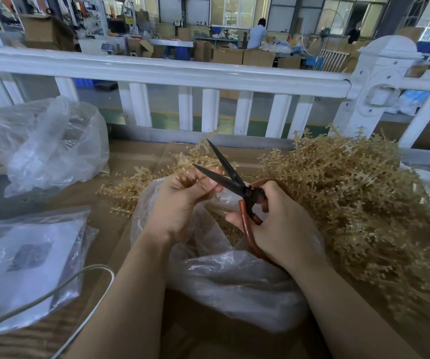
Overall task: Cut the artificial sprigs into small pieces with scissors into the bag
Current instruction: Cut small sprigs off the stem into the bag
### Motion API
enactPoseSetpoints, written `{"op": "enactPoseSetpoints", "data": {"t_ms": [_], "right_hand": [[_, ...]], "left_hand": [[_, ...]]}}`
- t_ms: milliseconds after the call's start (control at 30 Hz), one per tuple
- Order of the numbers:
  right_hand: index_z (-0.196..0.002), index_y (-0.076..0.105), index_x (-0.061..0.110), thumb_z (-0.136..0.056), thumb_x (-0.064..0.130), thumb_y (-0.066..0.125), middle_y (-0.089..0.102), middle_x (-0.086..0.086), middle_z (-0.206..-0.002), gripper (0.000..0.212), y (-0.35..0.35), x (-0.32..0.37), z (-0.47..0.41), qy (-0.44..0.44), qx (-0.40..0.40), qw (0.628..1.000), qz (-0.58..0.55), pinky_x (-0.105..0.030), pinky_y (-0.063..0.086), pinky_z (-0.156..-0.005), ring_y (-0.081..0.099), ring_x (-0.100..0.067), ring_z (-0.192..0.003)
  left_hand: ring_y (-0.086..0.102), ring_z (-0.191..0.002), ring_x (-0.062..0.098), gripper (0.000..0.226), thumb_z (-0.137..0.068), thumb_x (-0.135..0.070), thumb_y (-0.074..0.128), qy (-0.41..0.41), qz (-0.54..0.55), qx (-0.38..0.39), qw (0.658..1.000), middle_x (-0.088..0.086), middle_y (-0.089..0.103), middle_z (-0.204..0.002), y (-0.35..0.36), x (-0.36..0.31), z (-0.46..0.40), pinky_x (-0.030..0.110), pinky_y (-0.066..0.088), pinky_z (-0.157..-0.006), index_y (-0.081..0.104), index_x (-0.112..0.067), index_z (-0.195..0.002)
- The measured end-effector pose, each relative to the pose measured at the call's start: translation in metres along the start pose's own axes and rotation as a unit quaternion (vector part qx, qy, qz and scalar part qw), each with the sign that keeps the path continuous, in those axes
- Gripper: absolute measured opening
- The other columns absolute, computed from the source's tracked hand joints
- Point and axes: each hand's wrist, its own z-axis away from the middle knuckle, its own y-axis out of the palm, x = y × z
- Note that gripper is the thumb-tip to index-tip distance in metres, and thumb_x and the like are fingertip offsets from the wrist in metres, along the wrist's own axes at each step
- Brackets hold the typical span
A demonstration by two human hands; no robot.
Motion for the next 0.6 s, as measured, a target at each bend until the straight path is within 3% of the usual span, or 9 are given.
{"op": "enactPoseSetpoints", "data": {"t_ms": [100, 400, 600], "right_hand": [[-0.096, 0.043, 0.033, -0.070, 0.100, 0.028, 0.050, 0.019, -0.082, 0.073, 0.0036, -0.0045, -0.0002, -0.012, -0.014, 0.999, 0.028, -0.027, 0.050, -0.053, 0.054, -0.004, -0.070], [-0.097, 0.042, 0.036, -0.069, 0.102, 0.031, 0.055, 0.019, -0.086, 0.073, 0.0066, -0.0088, 0.0011, 0.004, 0.003, 0.999, 0.042, -0.037, 0.058, -0.058, 0.062, -0.009, -0.073], [-0.092, 0.044, 0.038, -0.064, 0.104, 0.031, 0.057, 0.022, -0.083, 0.073, 0.0078, -0.0077, 0.0019, 0.026, 0.007, 0.999, 0.039, -0.024, 0.052, -0.054, 0.061, -0.002, -0.071]], "left_hand": [[0.066, -0.072, 0.012, 0.013, -0.075, -0.009, 0.066, 0.015, -0.021, 0.010, 1.000, 0.002, 0.072, -0.074, 0.0006, -0.0004, 0.0008, 0.024, 0.055, -0.074, 0.077, -0.015, -0.070], [0.066, -0.073, 0.011, 0.016, -0.078, -0.008, 0.065, 0.029, -0.036, 0.037, 0.998, -0.001, 0.072, -0.074, -0.0017, -0.0002, -0.0002, 0.025, 0.053, -0.076, 0.078, -0.016, -0.073], [0.067, -0.074, 0.014, 0.008, -0.077, -0.009, 0.066, 0.013, -0.037, 0.009, 0.999, 0.004, 0.070, -0.073, -0.0049, 0.0029, -0.0018, 0.025, 0.055, -0.077, 0.071, -0.009, -0.072]]}}
